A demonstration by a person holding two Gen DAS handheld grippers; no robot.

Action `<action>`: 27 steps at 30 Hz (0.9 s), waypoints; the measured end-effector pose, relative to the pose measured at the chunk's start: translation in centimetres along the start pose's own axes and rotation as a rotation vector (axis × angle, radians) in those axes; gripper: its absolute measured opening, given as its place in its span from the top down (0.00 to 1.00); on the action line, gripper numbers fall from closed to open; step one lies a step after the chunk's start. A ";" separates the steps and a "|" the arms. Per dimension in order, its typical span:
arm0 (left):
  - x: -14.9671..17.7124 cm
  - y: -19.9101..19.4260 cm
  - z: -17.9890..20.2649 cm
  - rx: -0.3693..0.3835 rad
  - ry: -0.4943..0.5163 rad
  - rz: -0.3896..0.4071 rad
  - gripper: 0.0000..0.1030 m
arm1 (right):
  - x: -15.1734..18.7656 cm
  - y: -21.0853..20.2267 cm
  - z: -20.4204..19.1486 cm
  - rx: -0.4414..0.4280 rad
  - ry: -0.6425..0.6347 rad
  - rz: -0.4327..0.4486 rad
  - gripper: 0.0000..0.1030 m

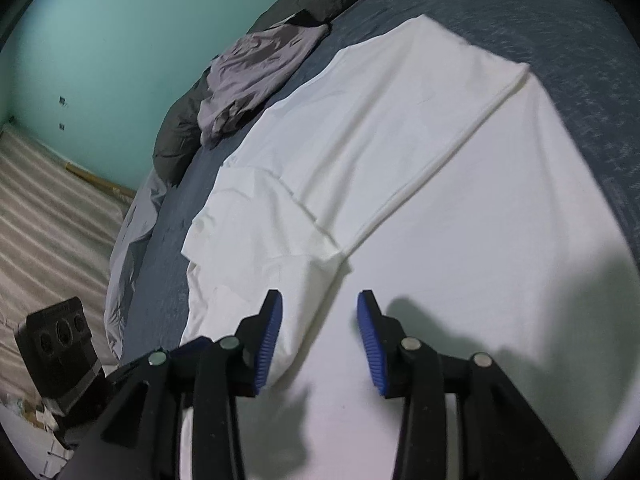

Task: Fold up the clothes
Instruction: 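Lay the sleeve across the shirt body and open the left tool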

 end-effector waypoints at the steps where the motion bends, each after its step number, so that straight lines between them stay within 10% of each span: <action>1: 0.1 -0.6 -0.6 -0.004 -0.017 0.019 0.43 | 0.0 0.3 -0.3 -0.001 -0.009 -0.005 0.56; 9: 1.9 -3.4 -7.5 -0.084 -0.163 0.083 0.41 | 0.9 4.2 -2.7 0.092 -0.097 -0.090 0.56; 15: 2.7 -5.0 -10.9 -0.069 -0.248 0.130 0.41 | 1.1 4.8 -2.5 0.110 -0.080 -0.082 0.96; 27: 3.4 -7.2 -13.1 -0.033 -0.293 0.189 0.41 | 2.5 -1.5 2.3 0.207 0.178 0.092 0.95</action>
Point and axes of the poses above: each gripper's, at about its wrist camera, not at the fingertips, and y roughly the way its jaws point, z to its right, x to its underside, the point moved 2 cm from there along y, roughly the way its jaws point, and after that the axes turned 9 degrees about -z, right-handed, at the moved point
